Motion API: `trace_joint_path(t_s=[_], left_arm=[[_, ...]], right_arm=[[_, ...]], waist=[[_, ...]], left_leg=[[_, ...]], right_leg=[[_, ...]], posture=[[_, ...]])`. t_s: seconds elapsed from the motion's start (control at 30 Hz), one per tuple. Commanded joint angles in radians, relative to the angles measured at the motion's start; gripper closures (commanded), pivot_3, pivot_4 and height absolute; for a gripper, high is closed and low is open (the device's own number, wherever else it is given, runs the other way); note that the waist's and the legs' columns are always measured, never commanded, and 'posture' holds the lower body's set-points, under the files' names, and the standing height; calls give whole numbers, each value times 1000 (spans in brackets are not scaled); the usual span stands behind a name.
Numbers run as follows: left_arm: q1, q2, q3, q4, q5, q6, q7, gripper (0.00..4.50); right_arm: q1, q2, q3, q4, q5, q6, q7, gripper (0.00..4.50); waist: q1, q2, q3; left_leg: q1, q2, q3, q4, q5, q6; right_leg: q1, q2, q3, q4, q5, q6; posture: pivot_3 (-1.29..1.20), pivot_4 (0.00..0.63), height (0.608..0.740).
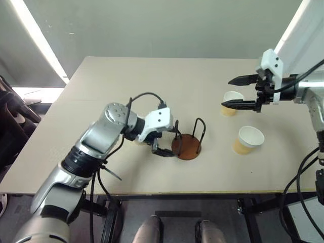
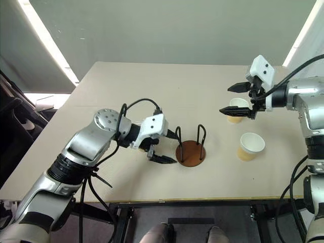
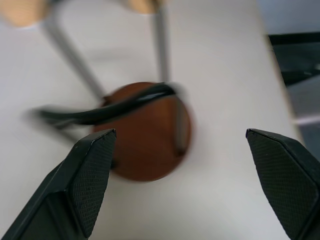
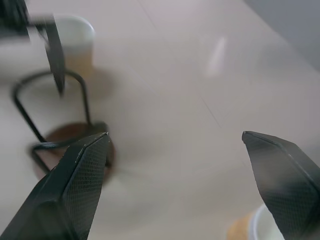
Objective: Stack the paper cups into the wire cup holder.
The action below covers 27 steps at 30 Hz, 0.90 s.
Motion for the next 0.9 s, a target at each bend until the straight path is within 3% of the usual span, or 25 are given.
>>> trace_joint_path(t_s=[0.03,0.3,0.6,0.9], left_arm=[[-41,24,101,22,-33,-10,16,39],[-105,27,273,75,-154,90,65,39],[-74,58,284,18,-176,134,118,39],[-57,62,279,-28,-190,167,156,39]], right_arm=[[-68,12,26,113,-89,-112,20,63],[-182,85,95,426,-275,-318,-1,63],[-291,137,152,749,-457,-488,-79,63],[-346,192,152,880,-544,-545,-140,63]], waist=[[0,0,0],[0,0,0],[1,1,0],[0,1,1]], left_leg=[[0,0,0,0,0,0],[-2,1,0,-1,-2,-5],[-2,2,1,-2,-5,-9],[-2,5,2,-2,-7,-11]], right_leg=[[0,0,0,0,0,0],[-3,0,0,0,-1,-1],[-5,0,-1,0,0,0],[-5,1,-2,1,0,0]], posture=[[0,150,740],[0,150,740],[0,150,740],[0,150,740]])
